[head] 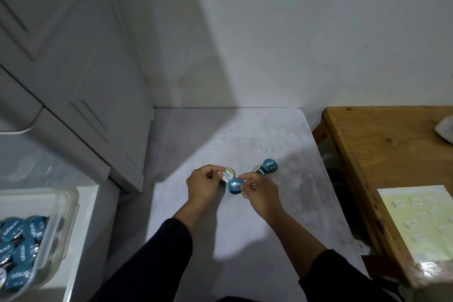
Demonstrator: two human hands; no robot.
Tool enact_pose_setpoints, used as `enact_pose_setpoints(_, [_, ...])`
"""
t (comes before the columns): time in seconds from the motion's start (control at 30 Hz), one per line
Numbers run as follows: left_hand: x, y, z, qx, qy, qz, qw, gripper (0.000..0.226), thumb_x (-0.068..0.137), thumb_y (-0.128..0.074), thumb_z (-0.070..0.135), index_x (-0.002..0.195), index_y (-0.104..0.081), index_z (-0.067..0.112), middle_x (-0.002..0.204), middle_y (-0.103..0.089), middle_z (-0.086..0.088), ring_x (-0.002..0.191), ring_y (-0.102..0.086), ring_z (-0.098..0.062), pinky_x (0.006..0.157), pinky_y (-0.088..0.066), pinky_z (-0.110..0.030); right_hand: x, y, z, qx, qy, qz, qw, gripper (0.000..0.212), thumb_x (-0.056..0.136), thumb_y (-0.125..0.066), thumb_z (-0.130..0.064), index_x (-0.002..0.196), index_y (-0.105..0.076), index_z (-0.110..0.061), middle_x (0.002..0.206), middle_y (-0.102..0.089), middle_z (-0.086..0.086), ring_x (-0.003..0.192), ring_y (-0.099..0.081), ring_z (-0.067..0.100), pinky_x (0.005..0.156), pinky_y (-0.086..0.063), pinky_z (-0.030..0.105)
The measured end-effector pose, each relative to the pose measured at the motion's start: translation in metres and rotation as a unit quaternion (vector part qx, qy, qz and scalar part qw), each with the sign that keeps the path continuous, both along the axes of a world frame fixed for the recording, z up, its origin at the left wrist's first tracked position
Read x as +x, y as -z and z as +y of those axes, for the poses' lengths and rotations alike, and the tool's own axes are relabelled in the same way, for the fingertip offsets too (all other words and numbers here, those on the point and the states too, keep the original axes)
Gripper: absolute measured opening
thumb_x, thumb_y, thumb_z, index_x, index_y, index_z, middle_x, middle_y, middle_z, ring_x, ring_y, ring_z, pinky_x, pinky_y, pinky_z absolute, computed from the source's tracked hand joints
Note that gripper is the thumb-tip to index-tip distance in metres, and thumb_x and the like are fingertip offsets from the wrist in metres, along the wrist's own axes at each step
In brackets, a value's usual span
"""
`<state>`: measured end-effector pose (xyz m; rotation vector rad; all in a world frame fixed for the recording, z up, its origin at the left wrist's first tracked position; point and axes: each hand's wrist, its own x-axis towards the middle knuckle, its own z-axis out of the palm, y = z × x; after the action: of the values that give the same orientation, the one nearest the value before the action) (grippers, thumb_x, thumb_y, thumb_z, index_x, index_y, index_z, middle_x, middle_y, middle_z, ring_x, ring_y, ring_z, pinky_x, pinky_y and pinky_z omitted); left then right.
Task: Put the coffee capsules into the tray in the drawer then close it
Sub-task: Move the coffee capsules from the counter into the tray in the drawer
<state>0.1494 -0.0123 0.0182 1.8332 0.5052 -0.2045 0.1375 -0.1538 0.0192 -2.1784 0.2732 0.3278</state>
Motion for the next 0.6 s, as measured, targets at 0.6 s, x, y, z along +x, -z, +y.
enact_pose_setpoints(0.6, [-0.023, -0.063, 0.045, -0.201, -0.096, -0.067, 0.973, 0.020, 0.086, -0.056, -0.003, 0.089, -0.071, 0.011, 0.084, -0.069, -0.005, 0.076, -0.063, -0.014, 0.086, -0.049, -0.026, -0.001, -0.077, 0.021, 0.290, 0.053, 0.016, 0.955, 0.016, 0.084, -0.056, 0.008, 0.089, -0.068, -0.001, 0.077, -0.065, 0.010, 0.060, -0.060, 0.013, 0.052, -0.048, 0.010])
